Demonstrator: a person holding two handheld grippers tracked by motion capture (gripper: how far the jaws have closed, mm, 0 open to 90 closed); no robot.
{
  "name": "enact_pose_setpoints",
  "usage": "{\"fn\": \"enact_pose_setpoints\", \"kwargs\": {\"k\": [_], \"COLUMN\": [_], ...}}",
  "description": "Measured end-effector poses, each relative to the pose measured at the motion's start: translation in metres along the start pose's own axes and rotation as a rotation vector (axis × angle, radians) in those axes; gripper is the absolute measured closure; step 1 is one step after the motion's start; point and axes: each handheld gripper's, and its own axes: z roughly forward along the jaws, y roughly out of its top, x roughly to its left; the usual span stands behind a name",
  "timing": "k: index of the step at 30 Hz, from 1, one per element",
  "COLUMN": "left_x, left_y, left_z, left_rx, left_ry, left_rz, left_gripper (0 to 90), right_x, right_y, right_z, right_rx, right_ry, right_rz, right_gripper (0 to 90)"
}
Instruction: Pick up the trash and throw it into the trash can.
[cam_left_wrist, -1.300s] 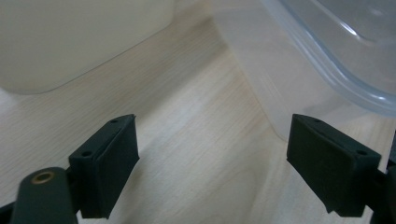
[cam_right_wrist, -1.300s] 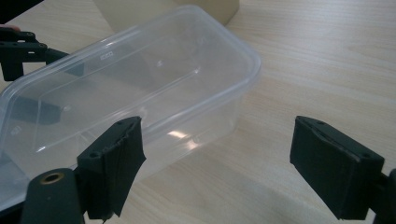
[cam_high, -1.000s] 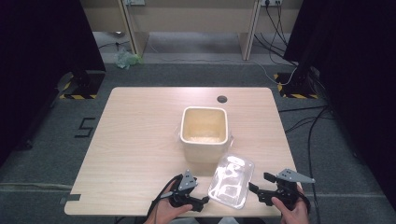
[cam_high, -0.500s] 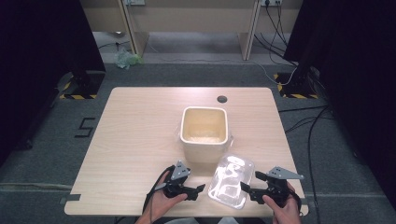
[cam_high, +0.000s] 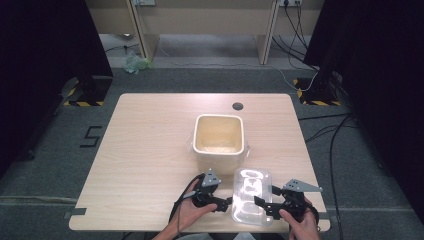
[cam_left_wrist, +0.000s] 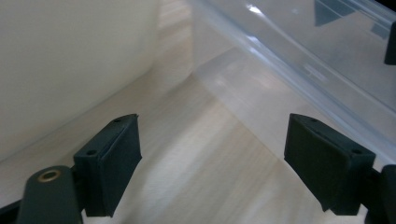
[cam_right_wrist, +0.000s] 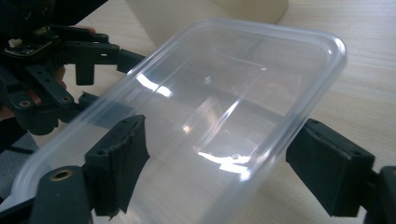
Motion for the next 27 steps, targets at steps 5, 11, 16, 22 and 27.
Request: {"fn": "enact_pose_setpoints", "kwargs": {"k": [5,11,16,22,27], "left_x": [-0.019,-0.033,-0.041,-0.042,-0.044], "left_y": [0.001,0.002,0.008,0.018,0.026], "left_z": [0.005,0.003,-0.005,-0.013,-0.027], "left_rx": [0.017,0.037,0.028,0.004,-0.028], "left_ry": [-0.026,-0.068,-0.066,-0.061,-0.044], "left_rz": [0.018,0.036,0.070,0.082,0.094], "left_gripper": [18.0,17.8,17.8,17.8,17.8], "right_x": [0.004,0.013,0.020,0.023,0.027], "right_y": [0.001,0.001,0.007,0.013,0.024], "right_z": [-0.010,-0.027,-0.035,-0.045,-0.052], "right_rx": [-0.021,-0.035,-0.048,-0.092,-0.130], "right_ry": [-0.056,-0.088,-0.089,-0.087,-0.073], "right_rz": [-0.035,-0.089,-0.122,-0.127,-0.147], "right_gripper": [32.2,40.0,41.7,44.7,46.5]}}
